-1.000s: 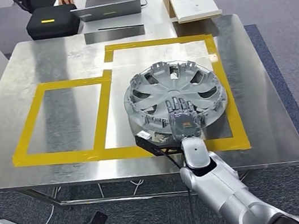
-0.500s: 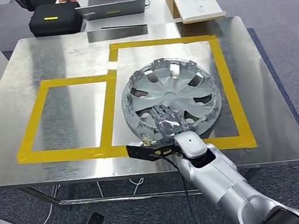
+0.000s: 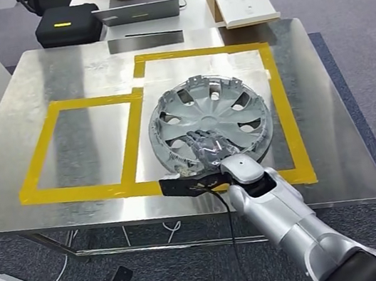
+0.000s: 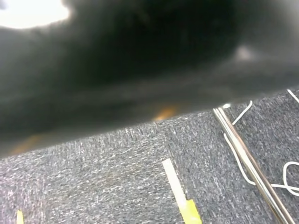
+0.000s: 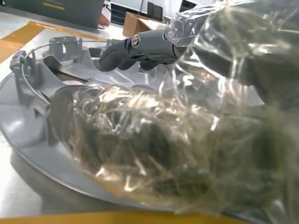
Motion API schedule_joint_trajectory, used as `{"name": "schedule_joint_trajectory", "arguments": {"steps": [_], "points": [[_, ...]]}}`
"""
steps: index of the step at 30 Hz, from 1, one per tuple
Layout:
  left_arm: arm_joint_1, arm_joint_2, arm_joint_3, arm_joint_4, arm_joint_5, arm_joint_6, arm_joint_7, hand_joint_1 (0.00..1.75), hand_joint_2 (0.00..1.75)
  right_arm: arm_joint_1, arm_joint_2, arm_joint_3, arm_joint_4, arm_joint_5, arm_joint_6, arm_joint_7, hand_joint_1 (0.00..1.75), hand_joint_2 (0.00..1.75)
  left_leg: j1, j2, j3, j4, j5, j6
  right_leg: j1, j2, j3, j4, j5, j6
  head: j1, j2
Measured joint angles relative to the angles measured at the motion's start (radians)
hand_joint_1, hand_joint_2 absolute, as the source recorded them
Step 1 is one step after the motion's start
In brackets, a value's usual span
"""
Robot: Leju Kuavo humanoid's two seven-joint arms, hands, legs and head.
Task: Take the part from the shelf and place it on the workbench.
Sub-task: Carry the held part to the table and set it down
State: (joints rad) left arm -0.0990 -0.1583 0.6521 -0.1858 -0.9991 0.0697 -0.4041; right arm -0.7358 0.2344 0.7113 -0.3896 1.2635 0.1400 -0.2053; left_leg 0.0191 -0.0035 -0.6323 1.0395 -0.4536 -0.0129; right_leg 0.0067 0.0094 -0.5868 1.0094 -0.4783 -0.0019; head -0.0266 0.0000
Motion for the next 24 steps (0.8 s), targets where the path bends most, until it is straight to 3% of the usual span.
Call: {"name": "schedule_joint_trajectory", "arguments": {"steps": [2,4,5,6,7,10,12,15,17,20,21,22,24], "points": [[-0.001,0.002,0.001,0.000,0.000,0.001,0.000,0.00,0.00,-0.004,0.000,0.013,-0.006,0.000,-0.003,0.003,0.00,0.00,0.000,0.000,-0.024,0.055,-0.039,-0.009,-0.006,-0.002,0.006,-0.013,0.009,-0.007,-0.002,0.000],[0.001,0.002,0.001,0.000,0.000,0.002,0.000,0.00,0.00,-0.007,0.000,0.024,-0.007,0.000,-0.004,0.005,0.00,0.00,0.001,0.001,-0.077,0.173,-0.098,-0.015,-0.006,-0.003,0.006,-0.014,0.009,-0.009,-0.003,0.000],[0.002,0.003,0.001,0.000,0.000,0.002,0.000,0.00,0.00,-0.006,-0.001,0.030,-0.008,0.000,-0.004,0.005,0.00,0.00,0.001,0.001,-0.100,0.223,-0.113,-0.017,-0.005,-0.003,0.006,-0.013,0.009,-0.010,-0.003,0.000],[0.003,0.004,0.001,0.000,0.000,0.002,0.000,0.00,0.00,-0.005,-0.001,0.034,-0.008,0.000,-0.004,0.005,0.00,0.00,0.001,0.001,-0.110,0.244,-0.110,-0.017,-0.005,-0.003,0.006,-0.013,0.008,-0.010,-0.003,0.000],[0.003,0.005,0.002,0.000,0.000,0.002,0.000,0.00,0.00,-0.004,-0.001,0.038,-0.008,0.000,-0.004,0.006,0.00,0.00,0.001,0.001,-0.102,0.226,-0.088,-0.017,-0.005,-0.002,0.006,-0.011,0.008,-0.010,-0.003,0.000],[0.001,0.007,0.002,0.000,0.000,0.002,0.000,0.00,0.00,-0.006,-0.001,0.044,-0.011,-0.001,-0.004,0.006,0.00,0.00,0.000,0.000,-0.016,0.052,-0.003,-0.012,-0.004,0.000,0.004,0.000,0.001,-0.002,-0.003,0.000],[0.000,0.006,0.003,0.000,-0.001,0.002,0.000,0.00,0.00,-0.008,-0.001,0.048,-0.013,-0.008,-0.011,0.010,0.00,0.00,-0.002,-0.001,0.007,0.000,0.000,-0.004,0.000,0.001,-0.002,0.006,-0.002,0.006,-0.004,0.000],[0.002,0.004,0.006,0.000,-0.002,0.003,-0.001,0.00,0.00,-0.006,-0.006,0.056,-0.026,-0.050,-0.085,0.039,0.00,0.00,-0.001,-0.002,0.006,-0.005,0.002,0.014,0.001,0.000,-0.012,0.012,-0.010,0.018,-0.004,0.000],[0.002,0.003,0.011,0.000,0.000,0.006,-0.002,0.00,0.00,0.008,-0.016,0.053,-0.056,-0.097,-0.217,0.061,0.00,0.00,0.002,-0.001,0.006,-0.007,0.004,0.026,-0.002,-0.002,-0.044,0.077,-0.050,0.028,0.000,0.000],[0.008,0.001,0.020,0.000,0.002,0.019,-0.003,0.00,0.00,0.089,-0.043,0.014,-0.166,-0.202,-0.488,0.054,0.00,0.00,0.000,-0.003,0.006,-0.007,0.002,0.034,-0.005,-0.003,-0.134,0.267,-0.131,0.037,0.003,0.000],[0.010,0.001,0.023,0.000,0.002,0.028,-0.003,0.00,0.00,0.132,-0.052,-0.010,-0.225,-0.251,-0.562,0.037,0.00,0.00,0.000,-0.004,0.006,-0.007,0.001,0.035,-0.005,-0.003,-0.149,0.292,-0.133,0.036,0.004,0.000],[0.013,0.001,0.025,0.000,0.001,0.039,-0.001,0.00,0.00,0.177,-0.060,-0.038,-0.293,-0.304,-0.619,0.012,0.00,0.00,-0.001,-0.005,0.007,-0.007,0.000,0.035,-0.005,-0.003,-0.144,0.278,-0.115,0.033,0.004,0.000],[0.016,-0.001,0.031,0.000,0.001,0.064,0.003,0.00,0.00,0.267,-0.071,-0.099,-0.451,-0.411,-0.689,-0.048,0.00,0.00,-0.004,-0.008,0.009,-0.007,-0.001,0.035,-0.002,-0.003,-0.085,0.151,-0.048,0.020,0.004,0.000]]}}
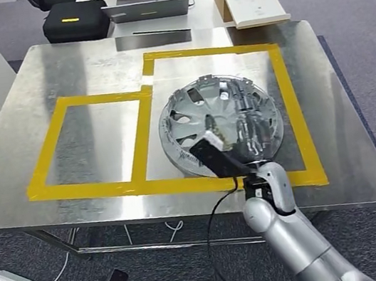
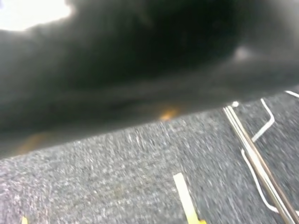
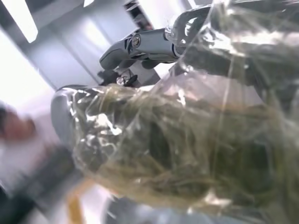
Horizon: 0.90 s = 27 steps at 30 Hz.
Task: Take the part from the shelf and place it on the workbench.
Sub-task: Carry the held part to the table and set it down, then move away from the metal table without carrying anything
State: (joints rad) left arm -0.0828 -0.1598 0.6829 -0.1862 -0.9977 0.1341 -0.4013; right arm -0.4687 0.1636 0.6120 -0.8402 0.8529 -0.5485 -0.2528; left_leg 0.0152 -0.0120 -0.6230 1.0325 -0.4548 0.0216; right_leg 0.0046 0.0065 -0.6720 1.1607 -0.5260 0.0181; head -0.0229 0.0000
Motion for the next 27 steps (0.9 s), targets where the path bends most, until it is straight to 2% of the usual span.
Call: {"name": "schedule_joint_trajectory", "arguments": {"steps": [2,3,6,7,8,10,11,12,13,14,16,17,18,21,22,23,26,27], "points": [[0.003,-0.004,0.007,0.000,0.000,0.021,0.004,0.00,0.00,0.079,-0.006,-0.059,-0.161,-0.080,-0.038,-0.054,0.00,0.00,-0.004,-0.001,0.001,0.000,-0.002,-0.005,0.005,-0.002,0.063,-0.117,0.039,-0.013,-0.001,0.000],[0.005,-0.005,0.011,0.000,0.000,0.028,0.006,0.00,0.00,0.118,-0.009,-0.085,-0.238,-0.109,-0.053,-0.075,0.00,0.00,-0.004,-0.001,0.001,0.000,-0.002,-0.009,0.007,-0.003,0.078,-0.141,0.041,-0.016,-0.001,0.000],[0.013,-0.008,0.020,0.000,0.000,0.045,0.013,0.00,0.00,0.228,-0.015,-0.150,-0.442,-0.164,-0.090,-0.128,0.00,0.00,-0.003,0.001,0.002,0.000,-0.005,-0.023,0.006,-0.002,0.085,-0.154,0.046,-0.020,-0.001,0.000],[0.014,-0.009,0.023,0.000,0.000,0.050,0.016,0.00,0.00,0.258,-0.016,-0.164,-0.498,-0.175,-0.100,-0.143,0.00,0.00,-0.004,0.002,-0.002,0.012,-0.020,-0.028,0.002,-0.003,0.087,-0.158,0.051,-0.023,-0.002,0.000],[0.015,-0.008,0.027,0.000,0.000,0.055,0.018,0.00,0.00,0.286,-0.016,-0.177,-0.552,-0.188,-0.110,-0.157,0.00,0.00,-0.004,0.003,-0.012,0.043,-0.047,-0.033,-0.002,-0.004,0.089,-0.163,0.056,-0.025,-0.004,0.000],[0.015,-0.008,0.035,0.000,0.001,0.064,0.024,0.00,0.00,0.343,-0.018,-0.197,-0.643,-0.210,-0.123,-0.181,0.00,0.00,-0.002,0.005,-0.050,0.157,-0.122,-0.040,-0.004,-0.007,0.089,-0.164,0.059,-0.028,-0.005,0.000],[0.016,-0.008,0.038,0.000,0.001,0.067,0.027,0.00,0.00,0.370,-0.018,-0.206,-0.678,-0.220,-0.126,-0.190,0.00,0.00,0.000,0.006,-0.069,0.215,-0.150,-0.044,-0.004,-0.008,0.088,-0.163,0.059,-0.029,-0.005,0.000],[0.018,-0.008,0.041,0.000,0.001,0.069,0.029,0.00,0.00,0.393,-0.019,-0.213,-0.707,-0.226,-0.128,-0.196,0.00,0.00,0.000,0.006,-0.078,0.250,-0.161,-0.046,-0.004,-0.009,0.086,-0.161,0.060,-0.029,-0.005,0.000],[0.019,-0.008,0.043,0.000,0.001,0.071,0.031,0.00,0.00,0.411,-0.020,-0.219,-0.733,-0.230,-0.128,-0.200,0.00,0.00,0.001,0.007,-0.069,0.248,-0.153,-0.047,-0.004,-0.008,0.082,-0.158,0.061,-0.030,-0.005,0.000],[0.019,-0.007,0.045,0.000,0.001,0.072,0.032,0.00,0.00,0.425,-0.021,-0.223,-0.754,-0.232,-0.128,-0.203,0.00,0.00,0.001,0.007,-0.043,0.209,-0.129,-0.047,-0.005,-0.007,0.078,-0.154,0.062,-0.029,-0.006,0.000],[0.017,-0.005,0.046,0.000,0.001,0.074,0.033,0.00,0.00,0.444,-0.022,-0.229,-0.790,-0.236,-0.128,-0.208,0.00,0.00,0.001,0.007,0.035,0.079,-0.078,-0.044,-0.003,-0.005,0.070,-0.144,0.063,-0.025,-0.006,0.000],[0.015,-0.005,0.046,0.000,0.001,0.075,0.033,0.00,0.00,0.453,-0.022,-0.232,-0.804,-0.239,-0.129,-0.212,0.00,0.00,0.000,0.006,0.060,0.031,-0.064,-0.040,-0.001,-0.004,0.066,-0.139,0.064,-0.021,-0.005,0.000],[0.014,-0.005,0.047,0.000,0.001,0.076,0.033,0.00,0.00,0.462,-0.022,-0.235,-0.817,-0.243,-0.129,-0.216,0.00,0.00,-0.001,0.005,0.072,0.005,-0.059,-0.034,0.000,-0.004,0.062,-0.136,0.067,-0.015,-0.004,0.000],[0.015,-0.008,0.052,0.000,0.002,0.077,0.033,0.00,0.00,0.495,-0.022,-0.241,-0.847,-0.250,-0.131,-0.228,0.00,0.00,-0.003,0.006,0.062,-0.004,-0.043,-0.014,-0.002,-0.002,0.054,-0.137,0.076,0.004,-0.004,0.000],[0.015,-0.009,0.055,0.000,0.002,0.077,0.033,0.00,0.00,0.506,-0.022,-0.243,-0.856,-0.252,-0.131,-0.232,0.00,0.00,-0.002,0.008,0.056,-0.007,-0.035,-0.006,-0.003,-0.001,0.046,-0.128,0.064,0.010,-0.003,0.000],[0.014,-0.010,0.058,0.000,0.003,0.078,0.033,0.00,0.00,0.517,-0.023,-0.245,-0.864,-0.254,-0.131,-0.236,0.00,0.00,0.001,0.009,0.048,-0.009,-0.026,0.001,-0.004,-0.001,0.032,-0.102,0.036,0.015,-0.002,0.000],[0.013,-0.010,0.066,0.000,0.004,0.080,0.033,0.00,0.00,0.548,-0.024,-0.249,-0.884,-0.263,-0.132,-0.250,0.00,0.00,0.002,0.012,0.014,-0.009,0.000,0.009,-0.010,-0.001,-0.020,0.072,-0.095,0.029,0.002,0.000],[0.014,-0.010,0.068,0.000,0.005,0.080,0.033,0.00,0.00,0.560,-0.024,-0.249,-0.890,-0.267,-0.132,-0.253,0.00,0.00,0.002,0.013,0.002,-0.009,0.009,0.008,-0.012,-0.001,-0.025,0.117,-0.116,0.032,0.001,0.000]]}}
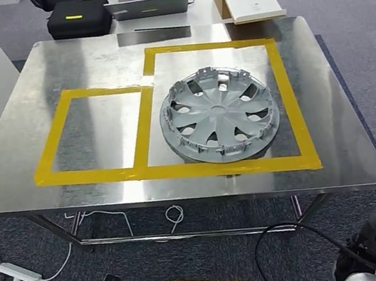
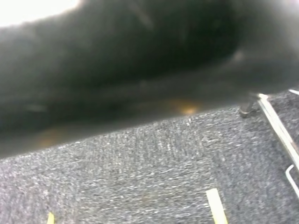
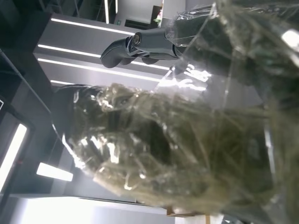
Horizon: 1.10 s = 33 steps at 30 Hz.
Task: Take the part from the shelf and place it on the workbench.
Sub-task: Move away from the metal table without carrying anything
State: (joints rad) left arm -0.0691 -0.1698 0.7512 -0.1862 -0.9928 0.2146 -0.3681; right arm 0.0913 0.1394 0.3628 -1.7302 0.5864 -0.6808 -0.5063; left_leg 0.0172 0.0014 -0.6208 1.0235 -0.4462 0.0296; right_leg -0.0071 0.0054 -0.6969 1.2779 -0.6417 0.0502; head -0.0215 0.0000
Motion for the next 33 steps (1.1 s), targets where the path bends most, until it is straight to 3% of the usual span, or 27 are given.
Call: {"name": "schedule_joint_trajectory", "arguments": {"steps": [1,2,3,5,7,9,10,12,14,15,16,17,19,21,22,24,26,27,29,30,31,32,33], "points": [[0.000,0.000,0.001,0.000,0.001,0.000,0.000,0.00,0.00,0.011,-0.001,-0.001,-0.006,-0.002,0.000,-0.004,0.00,0.00,0.000,0.001,-0.012,0.000,0.009,-0.002,-0.001,0.000,0.011,0.015,0.000,0.002,0.000,0.000],[0.000,0.000,0.002,0.000,0.003,0.000,0.000,0.00,0.00,0.021,-0.001,-0.002,-0.011,-0.004,-0.001,-0.007,0.00,0.00,0.000,0.001,-0.023,0.000,0.018,-0.004,-0.002,0.000,0.040,-0.008,0.019,0.002,0.000,0.000],[0.000,0.000,0.004,0.000,0.004,0.001,0.000,0.00,0.00,0.030,-0.001,-0.003,-0.017,-0.006,-0.001,-0.010,0.00,0.00,0.000,0.001,-0.034,0.001,0.027,-0.007,-0.003,0.000,0.087,-0.063,0.045,0.000,0.000,0.000],[0.000,-0.001,0.007,0.000,0.007,0.001,0.000,0.00,0.00,0.044,-0.001,-0.004,-0.031,-0.009,-0.001,-0.016,0.00,0.00,-0.001,0.000,-0.050,0.002,0.045,-0.017,-0.002,0.000,0.200,-0.215,0.068,-0.006,-0.001,0.000],[0.001,-0.001,0.011,0.000,0.008,0.002,-0.001,0.00,0.00,0.058,-0.001,-0.006,-0.043,-0.013,-0.001,-0.021,0.00,0.00,-0.002,0.000,-0.054,-0.001,0.063,-0.030,0.003,0.002,0.252,-0.301,0.063,-0.015,0.000,0.000],[0.002,-0.002,0.017,0.000,0.010,0.004,-0.001,0.00,0.00,0.074,-0.001,-0.008,-0.049,-0.016,-0.001,-0.025,0.00,0.00,0.001,-0.001,-0.055,-0.010,0.081,-0.043,0.005,0.002,0.240,-0.308,0.076,-0.030,0.003,0.000],[0.003,-0.001,0.019,0.000,0.012,0.004,-0.001,0.00,0.00,0.081,-0.001,-0.010,-0.051,-0.018,-0.002,-0.027,0.00,0.00,0.002,-0.001,-0.059,-0.007,0.071,-0.049,0.004,0.001,0.233,-0.310,0.087,-0.040,0.004,0.000],[0.006,-0.001,0.024,0.000,0.016,0.004,-0.002,0.00,0.00,0.099,-0.001,-0.014,-0.055,-0.020,-0.002,-0.030,0.00,0.00,0.003,-0.002,-0.078,0.047,-0.003,-0.056,0.001,-0.004,0.216,-0.314,0.114,-0.057,-0.001,0.000],[0.007,-0.001,0.027,0.000,0.018,0.004,-0.003,0.00,0.00,0.120,-0.001,-0.018,-0.059,-0.025,-0.003,-0.034,0.00,0.00,0.003,-0.003,-0.102,0.171,-0.105,-0.059,0.005,-0.007,0.192,-0.311,0.137,-0.064,-0.007,0.000],[0.007,-0.001,0.029,0.000,0.020,0.005,-0.004,0.00,0.00,0.131,-0.001,-0.021,-0.059,-0.029,-0.003,-0.036,0.00,0.00,0.002,-0.003,-0.106,0.228,-0.132,-0.059,0.007,-0.008,0.177,-0.308,0.147,-0.064,-0.007,0.000],[0.008,-0.001,0.032,0.000,0.021,0.005,-0.004,0.00,0.00,0.140,-0.001,-0.023,-0.059,-0.033,-0.004,-0.036,0.00,0.00,0.002,-0.003,-0.098,0.259,-0.137,-0.059,0.009,-0.009,0.161,-0.304,0.156,-0.065,-0.007,0.000],[0.008,-0.001,0.035,0.000,0.023,0.006,-0.004,0.00,0.00,0.149,-0.001,-0.027,-0.059,-0.036,-0.004,-0.037,0.00,0.00,0.002,-0.003,-0.075,0.255,-0.124,-0.056,0.010,-0.010,0.145,-0.299,0.164,-0.064,-0.008,0.000],[0.007,-0.001,0.042,0.000,0.027,0.007,-0.004,0.00,0.00,0.166,-0.001,-0.034,-0.060,-0.043,-0.004,-0.038,0.00,0.00,0.000,-0.003,0.019,0.151,-0.085,-0.048,0.012,-0.009,0.116,-0.287,0.178,-0.061,-0.008,0.000],[0.005,-0.001,0.047,0.000,0.030,0.007,-0.006,0.00,0.00,0.181,-0.002,-0.042,-0.064,-0.048,-0.004,-0.040,0.00,0.00,-0.004,-0.003,0.108,0.022,-0.082,-0.038,0.015,-0.008,0.095,-0.276,0.190,-0.052,-0.007,0.000],[0.005,-0.001,0.048,0.000,0.031,0.008,-0.007,0.00,0.00,0.187,-0.002,-0.045,-0.066,-0.050,-0.004,-0.041,0.00,0.00,-0.006,-0.004,0.128,-0.012,-0.087,-0.034,0.016,-0.008,0.089,-0.274,0.197,-0.047,-0.008,0.000],[0.006,-0.003,0.051,0.000,0.034,0.008,-0.009,0.00,0.00,0.199,-0.002,-0.053,-0.068,-0.054,-0.004,-0.044,0.00,0.00,-0.009,-0.003,0.125,-0.027,-0.081,-0.026,0.015,-0.008,0.083,-0.273,0.212,-0.034,-0.010,0.000],[0.006,-0.006,0.055,0.000,0.036,0.009,-0.010,0.00,0.00,0.211,-0.002,-0.064,-0.068,-0.057,-0.004,-0.046,0.00,0.00,-0.007,0.001,0.112,-0.031,-0.064,-0.011,0.012,-0.006,0.069,-0.252,0.185,-0.021,-0.010,0.000],[0.006,-0.007,0.057,0.000,0.037,0.009,-0.011,0.00,0.00,0.215,-0.002,-0.069,-0.068,-0.058,-0.004,-0.047,0.00,0.00,-0.005,0.003,0.102,-0.033,-0.053,-0.005,0.011,-0.006,0.055,-0.215,0.146,-0.015,-0.008,0.000],[0.005,-0.007,0.063,0.000,0.039,0.010,-0.012,0.00,0.00,0.223,-0.002,-0.079,-0.068,-0.063,-0.004,-0.048,0.00,0.00,-0.005,0.005,0.074,-0.033,-0.031,0.002,0.006,-0.005,0.017,-0.091,0.047,-0.005,-0.005,0.000],[0.006,-0.007,0.066,0.000,0.040,0.010,-0.012,0.00,0.00,0.228,-0.002,-0.084,-0.068,-0.068,-0.004,-0.048,0.00,0.00,-0.005,0.005,0.059,-0.033,-0.020,0.002,0.005,-0.005,0.006,-0.031,0.017,-0.001,-0.004,0.000],[0.006,-0.007,0.068,0.000,0.040,0.010,-0.012,0.00,0.00,0.233,-0.002,-0.090,-0.068,-0.072,-0.005,-0.049,0.00,0.00,-0.005,0.006,0.043,-0.032,-0.008,0.001,0.005,-0.005,0.007,0.006,0.011,0.001,-0.004,0.000],[0.006,-0.007,0.071,0.000,0.040,0.011,-0.012,0.00,0.00,0.237,-0.002,-0.095,-0.068,-0.075,-0.005,-0.050,0.00,0.00,-0.005,0.007,0.029,-0.032,0.002,0.000,0.004,-0.005,0.025,0.007,0.027,0.001,-0.005,0.000],[0.007,-0.008,0.073,0.000,0.041,0.011,-0.012,0.00,0.00,0.241,-0.002,-0.099,-0.068,-0.079,-0.005,-0.052,0.00,0.00,-0.005,0.007,0.015,-0.032,0.013,-0.002,0.004,-0.005,0.063,-0.029,0.056,0.000,-0.005,0.000]]}}
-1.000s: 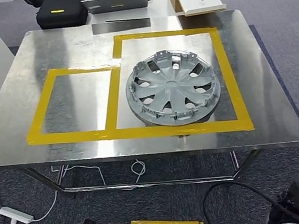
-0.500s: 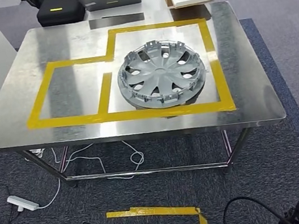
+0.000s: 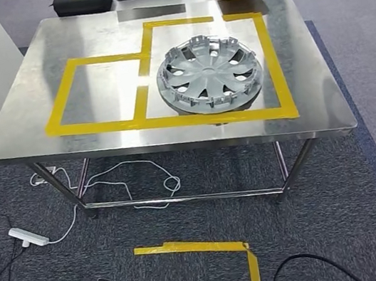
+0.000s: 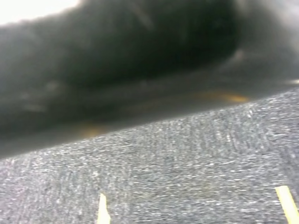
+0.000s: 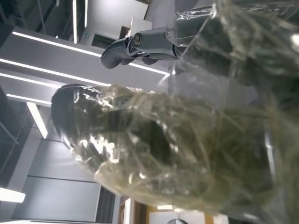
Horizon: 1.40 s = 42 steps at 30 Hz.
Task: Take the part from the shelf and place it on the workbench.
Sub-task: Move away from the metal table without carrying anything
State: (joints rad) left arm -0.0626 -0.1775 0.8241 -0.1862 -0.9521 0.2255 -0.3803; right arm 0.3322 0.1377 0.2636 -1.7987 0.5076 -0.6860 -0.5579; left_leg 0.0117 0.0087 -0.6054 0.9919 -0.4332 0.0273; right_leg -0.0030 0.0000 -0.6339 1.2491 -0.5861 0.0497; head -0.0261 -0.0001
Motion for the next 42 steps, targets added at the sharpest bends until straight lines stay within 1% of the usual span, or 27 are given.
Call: {"name": "schedule_joint_trajectory", "arguments": {"steps": [1,3,4,5,7,8,10,12,13,14,15,17,19,22,23,24,27,28,29,30,32,34,35,37,38,39,42], "points": [[0.000,-0.001,0.002,0.000,0.000,0.001,0.000,0.00,0.00,0.002,0.000,-0.004,-0.001,-0.003,0.000,-0.002,0.00,0.00,0.000,0.000,-0.011,0.000,0.010,-0.003,0.000,0.000,0.054,-0.068,0.028,-0.004,0.000,0.000],[0.000,-0.002,0.004,0.000,0.002,0.002,-0.001,0.00,0.00,0.004,0.000,-0.010,-0.004,-0.007,0.000,-0.006,0.00,0.00,-0.002,0.000,-0.025,0.001,0.028,-0.011,0.003,0.001,0.169,-0.231,0.039,-0.013,-0.001,0.000],[0.000,-0.003,0.004,0.000,0.002,0.002,-0.001,0.00,0.00,0.005,0.000,-0.013,-0.007,-0.009,0.000,-0.008,0.00,0.00,-0.002,0.000,-0.028,0.000,0.038,-0.016,0.006,0.001,0.203,-0.285,0.033,-0.018,-0.001,0.000],[0.000,-0.004,0.005,0.000,0.002,0.002,-0.002,0.00,0.00,0.008,0.000,-0.016,-0.009,-0.010,0.000,-0.010,0.00,0.00,-0.001,0.000,-0.031,-0.003,0.048,-0.022,0.009,0.001,0.215,-0.313,0.028,-0.022,-0.001,0.000],[0.001,-0.004,0.006,0.000,0.004,0.003,-0.003,0.00,0.00,0.015,0.000,-0.022,-0.012,-0.013,0.000,-0.014,0.00,0.00,0.001,-0.001,-0.034,-0.009,0.058,-0.033,0.010,0.000,0.204,-0.320,0.043,-0.035,-0.001,0.000],[0.002,-0.003,0.007,0.000,0.005,0.003,-0.003,0.00,0.00,0.018,0.001,-0.024,-0.012,-0.014,0.000,-0.016,0.00,0.00,0.002,-0.002,-0.039,0.001,0.039,-0.038,0.008,-0.002,0.195,-0.322,0.052,-0.045,-0.002,0.000],[0.004,-0.002,0.010,0.000,0.008,0.005,-0.003,0.00,0.00,0.022,0.003,-0.028,-0.013,-0.015,0.000,-0.020,0.00,0.00,0.003,-0.004,-0.061,0.081,-0.051,-0.046,0.004,-0.006,0.180,-0.322,0.072,-0.062,-0.006,0.000],[0.004,-0.002,0.012,0.000,0.009,0.005,-0.003,0.00,0.00,0.025,0.004,-0.032,-0.013,-0.016,0.000,-0.020,0.00,0.00,0.003,-0.004,-0.089,0.215,-0.139,-0.051,0.005,-0.007,0.156,-0.313,0.090,-0.067,-0.008,0.000],[0.004,-0.001,0.014,0.000,0.009,0.005,-0.003,0.00,0.00,0.026,0.005,-0.033,-0.013,-0.016,0.000,-0.020,0.00,0.00,0.003,-0.004,-0.093,0.266,-0.154,-0.052,0.005,-0.007,0.139,-0.305,0.098,-0.067,-0.008,0.000],[0.004,-0.001,0.016,0.000,0.009,0.006,-0.003,0.00,0.00,0.027,0.005,-0.035,-0.013,-0.016,0.000,-0.020,0.00,0.00,0.003,-0.004,-0.081,0.283,-0.145,-0.053,0.005,-0.007,0.120,-0.296,0.104,-0.066,-0.008,0.000],[0.004,0.000,0.018,0.000,0.009,0.006,-0.003,0.00,0.00,0.029,0.005,-0.037,-0.013,-0.016,0.000,-0.021,0.00,0.00,0.003,-0.004,-0.053,0.264,-0.121,-0.053,0.004,-0.006,0.102,-0.286,0.109,-0.064,-0.008,0.000],[0.002,0.001,0.020,0.000,0.009,0.006,-0.003,0.00,0.00,0.031,0.006,-0.041,-0.013,-0.016,0.000,-0.022,0.00,0.00,0.004,-0.005,0.039,0.146,-0.083,-0.050,0.004,-0.006,0.071,-0.263,0.116,-0.058,-0.009,0.000],[0.000,0.001,0.021,0.000,0.010,0.006,-0.005,0.00,0.00,0.032,0.009,-0.045,-0.013,-0.018,0.001,-0.027,0.00,0.00,0.002,-0.007,0.103,0.042,-0.090,-0.044,0.007,-0.006,0.048,-0.243,0.122,-0.050,-0.008,0.000],[0.000,0.000,0.024,0.000,0.012,0.006,-0.006,0.00,0.00,0.034,0.015,-0.051,-0.013,-0.018,0.008,-0.039,0.00,0.00,0.000,-0.007,0.099,0.016,-0.094,-0.028,0.008,-0.006,0.030,-0.233,0.136,-0.033,-0.007,0.000],[0.000,0.000,0.026,0.000,0.013,0.006,-0.006,0.00,0.00,0.035,0.018,-0.054,-0.012,-0.017,0.012,-0.044,0.00,0.00,0.001,-0.005,0.091,0.015,-0.086,-0.019,0.006,-0.004,0.022,-0.223,0.122,-0.027,-0.006,0.000],[0.000,0.000,0.028,0.000,0.014,0.005,-0.007,0.00,0.00,0.035,0.021,-0.058,-0.010,-0.016,0.017,-0.048,0.00,0.00,0.002,-0.002,0.081,0.014,-0.076,-0.011,0.005,-0.003,0.011,-0.199,0.091,-0.022,-0.005,0.000],[-0.002,0.002,0.033,-0.001,0.018,0.004,-0.008,0.00,0.00,0.035,0.031,-0.075,-0.003,-0.019,0.026,-0.055,0.00,0.00,0.002,0.001,0.041,0.014,-0.042,0.001,0.000,-0.002,-0.033,-0.033,-0.045,-0.010,-0.003,0.000],[-0.002,0.002,0.035,-0.002,0.019,0.004,-0.009,0.00,0.00,0.035,0.034,-0.082,0.001,-0.025,0.030,-0.056,0.00,0.00,0.001,0.001,0.025,0.014,-0.030,0.001,-0.001,-0.002,-0.037,0.017,-0.061,-0.008,-0.003,0.000],[-0.002,0.002,0.039,-0.002,0.020,0.005,-0.009,0.00,0.00,0.036,0.038,-0.089,0.004,-0.031,0.033,-0.058,0.00,0.00,0.000,0.002,0.010,0.015,-0.018,0.001,-0.001,-0.002,-0.029,0.041,-0.053,-0.008,-0.003,0.000],[-0.002,0.002,0.042,-0.002,0.021,0.005,-0.010,0.00,0.00,0.036,0.042,-0.097,0.007,-0.038,0.036,-0.060,0.00,0.00,-0.001,0.003,-0.005,0.016,-0.006,0.000,0.000,-0.002,-0.006,0.035,-0.027,-0.010,-0.003,0.000],[-0.002,0.001,0.048,-0.002,0.023,0.007,-0.010,0.00,0.00,0.037,0.051,-0.113,0.013,-0.051,0.044,-0.067,0.00,0.00,-0.002,0.003,-0.031,0.016,0.017,-0.005,0.001,-0.002,0.089,-0.073,0.026,-0.019,-0.003,0.000],[-0.002,0.000,0.053,-0.002,0.025,0.010,-0.011,0.00,0.00,0.038,0.064,-0.133,0.018,-0.064,0.057,-0.079,0.00,0.00,-0.004,0.001,-0.045,0.016,0.040,-0.013,0.004,-0.002,0.200,-0.235,0.020,-0.028,-0.004,0.000],[-0.002,0.000,0.055,-0.002,0.026,0.012,-0.012,0.00,0.00,0.039,0.071,-0.144,0.020,-0.069,0.063,-0.086,0.00,0.00,-0.003,0.001,-0.047,0.013,0.053,-0.018,0.007,-0.002,0.230,-0.286,0.008,-0.031,-0.003,0.000],[-0.001,0.000,0.059,-0.002,0.027,0.013,-0.012,0.00,0.00,0.043,0.082,-0.164,0.024,-0.074,0.071,-0.093,0.00,0.00,-0.001,0.001,-0.052,0.006,0.075,-0.030,0.009,-0.002,0.230,-0.311,0.012,-0.037,-0.001,0.000],[0.001,0.000,0.061,-0.002,0.027,0.013,-0.012,0.00,0.00,0.045,0.087,-0.171,0.026,-0.075,0.072,-0.095,0.00,0.00,0.001,0.000,-0.056,0.007,0.069,-0.036,0.008,-0.003,0.219,-0.311,0.024,-0.044,0.001,0.000],[0.003,0.000,0.064,-0.002,0.028,0.014,-0.012,0.00,0.00,0.047,0.092,-0.176,0.028,-0.077,0.072,-0.095,0.00,0.00,0.002,-0.002,-0.063,0.021,0.040,-0.042,0.007,-0.004,0.206,-0.312,0.037,-0.052,-0.001,0.000],[0.005,0.001,0.071,-0.002,0.029,0.014,-0.013,0.00,0.00,0.053,0.107,-0.193,0.035,-0.081,0.082,-0.097,0.00,0.00,0.002,-0.004,-0.088,0.171,-0.121,-0.054,0.006,-0.007,0.160,-0.310,0.079,-0.067,-0.011,0.000]]}}
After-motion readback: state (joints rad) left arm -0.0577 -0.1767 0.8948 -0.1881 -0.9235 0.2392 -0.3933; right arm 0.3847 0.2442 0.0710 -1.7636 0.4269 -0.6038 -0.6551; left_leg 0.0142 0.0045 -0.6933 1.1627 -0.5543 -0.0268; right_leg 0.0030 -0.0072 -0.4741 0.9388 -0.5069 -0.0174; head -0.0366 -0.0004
